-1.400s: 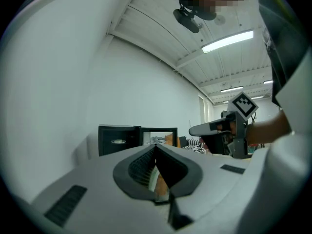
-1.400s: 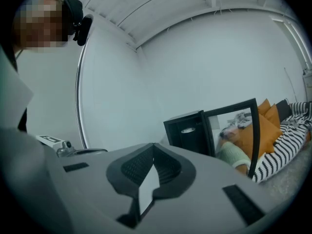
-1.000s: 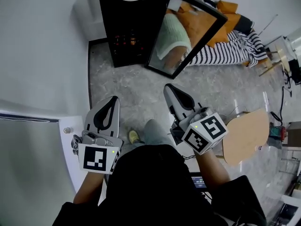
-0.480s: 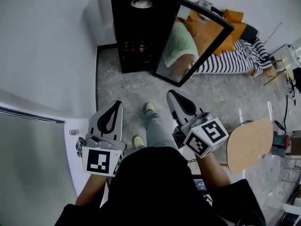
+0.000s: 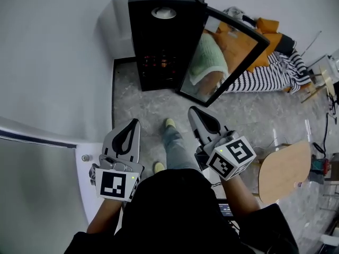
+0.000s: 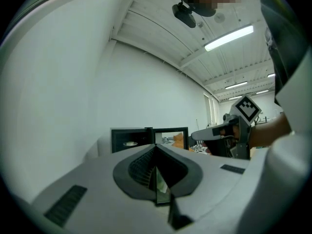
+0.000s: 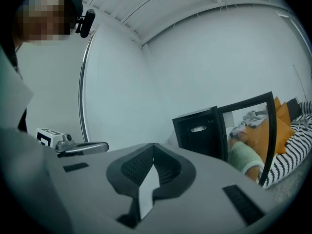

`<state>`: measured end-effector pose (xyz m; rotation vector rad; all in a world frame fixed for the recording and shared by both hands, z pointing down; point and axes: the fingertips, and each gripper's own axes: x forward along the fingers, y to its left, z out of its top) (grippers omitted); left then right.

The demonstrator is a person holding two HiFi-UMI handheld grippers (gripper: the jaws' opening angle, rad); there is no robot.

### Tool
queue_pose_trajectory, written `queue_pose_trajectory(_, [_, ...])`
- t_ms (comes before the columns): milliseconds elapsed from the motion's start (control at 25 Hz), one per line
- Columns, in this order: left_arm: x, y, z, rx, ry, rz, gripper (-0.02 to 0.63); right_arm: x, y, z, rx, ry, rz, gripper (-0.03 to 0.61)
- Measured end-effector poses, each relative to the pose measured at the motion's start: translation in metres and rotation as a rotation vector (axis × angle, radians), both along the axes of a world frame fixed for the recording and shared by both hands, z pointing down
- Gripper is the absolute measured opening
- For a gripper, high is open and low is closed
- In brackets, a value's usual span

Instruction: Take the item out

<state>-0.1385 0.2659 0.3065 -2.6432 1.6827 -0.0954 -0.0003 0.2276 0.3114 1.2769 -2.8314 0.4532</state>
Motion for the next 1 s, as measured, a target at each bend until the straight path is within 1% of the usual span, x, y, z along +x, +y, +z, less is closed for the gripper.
queue_pose_trajectory(200, [0.003, -0.042, 0.003, -0.002, -0.023, 0.020, 0.009, 0.003, -0.040, 0.009, -0.010, -0.022, 0.018, 0.005])
queue_pose_trajectory(360, [0.008, -0.091, 0.007, -0.046, -0.001, 0.023, 0.008, 0.008, -0.089, 0.021, -0.030, -0.035, 0.033, 0.005])
queue_pose_trajectory(520, [0.013, -0.147, 0.003, -0.064, -0.010, 0.026, 0.008, 0.011, -0.144, 0.030, -0.082, -0.031, 0.031, 0.005])
queue_pose_trajectory(720, [0.013, -0.204, -0.002, -0.104, -0.026, 0.031, 0.009, 0.009, -0.198, 0.036, -0.131, -0.030, 0.012, 0.005])
queue_pose_trajectory(1000, [0.020, -0.259, 0.007, -0.147, -0.029, 0.032, 0.009, 0.016, -0.252, 0.046, -0.170, -0.044, 0.011, 0.005])
